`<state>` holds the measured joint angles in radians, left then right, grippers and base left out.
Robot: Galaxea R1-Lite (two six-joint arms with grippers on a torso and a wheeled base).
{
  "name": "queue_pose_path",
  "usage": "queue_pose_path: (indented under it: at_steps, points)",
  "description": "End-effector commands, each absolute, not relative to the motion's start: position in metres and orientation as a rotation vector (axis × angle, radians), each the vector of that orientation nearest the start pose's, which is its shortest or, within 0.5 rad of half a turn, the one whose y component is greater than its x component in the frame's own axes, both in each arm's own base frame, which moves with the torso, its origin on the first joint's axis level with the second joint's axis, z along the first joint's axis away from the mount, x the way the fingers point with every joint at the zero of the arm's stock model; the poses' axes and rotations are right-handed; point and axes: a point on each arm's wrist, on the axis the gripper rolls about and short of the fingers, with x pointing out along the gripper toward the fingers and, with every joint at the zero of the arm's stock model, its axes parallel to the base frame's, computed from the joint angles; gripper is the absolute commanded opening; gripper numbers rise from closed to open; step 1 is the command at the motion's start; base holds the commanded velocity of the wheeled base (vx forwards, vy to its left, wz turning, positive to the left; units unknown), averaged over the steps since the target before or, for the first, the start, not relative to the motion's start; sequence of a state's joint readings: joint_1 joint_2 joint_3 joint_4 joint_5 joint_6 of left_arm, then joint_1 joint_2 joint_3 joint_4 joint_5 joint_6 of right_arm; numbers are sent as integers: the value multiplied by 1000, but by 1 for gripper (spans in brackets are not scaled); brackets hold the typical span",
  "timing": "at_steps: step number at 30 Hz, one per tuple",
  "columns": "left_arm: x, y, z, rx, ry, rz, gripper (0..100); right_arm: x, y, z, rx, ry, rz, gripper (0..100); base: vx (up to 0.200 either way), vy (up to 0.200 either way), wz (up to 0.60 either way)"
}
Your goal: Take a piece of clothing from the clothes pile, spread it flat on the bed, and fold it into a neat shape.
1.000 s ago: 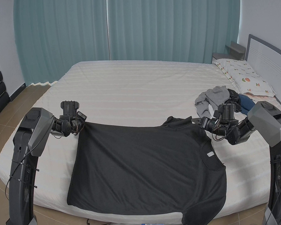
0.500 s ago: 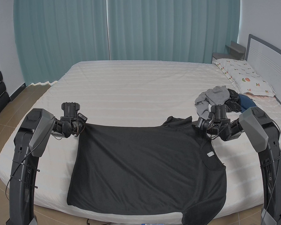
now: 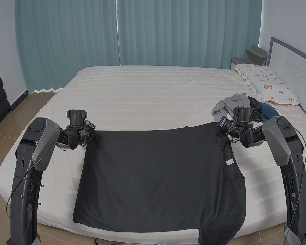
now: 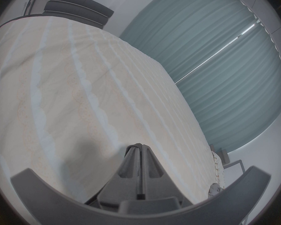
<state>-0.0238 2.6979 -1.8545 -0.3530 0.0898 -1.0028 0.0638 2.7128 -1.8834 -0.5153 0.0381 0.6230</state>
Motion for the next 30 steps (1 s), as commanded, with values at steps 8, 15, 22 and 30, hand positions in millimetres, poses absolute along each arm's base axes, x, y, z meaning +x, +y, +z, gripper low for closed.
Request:
queue_pose_path:
  at_steps: [8, 15, 22, 30]
  points:
    - [541, -13, -5, -969, 387, 289, 0, 557, 34, 3, 607, 231, -36, 0, 0, 0, 0]
    - [545, -17, -12, -961, 389, 277, 0, 557, 37, -30, 561, 278, -41, 0, 0, 0, 0]
    - [544, -21, -15, -942, 429, 286, 100, 555, 41, -44, 558, 307, -43, 100, 0, 0, 0]
    - [541, -23, -11, -941, 435, 294, 100, 544, 21, -5, 579, 275, -79, 100, 0, 0, 0]
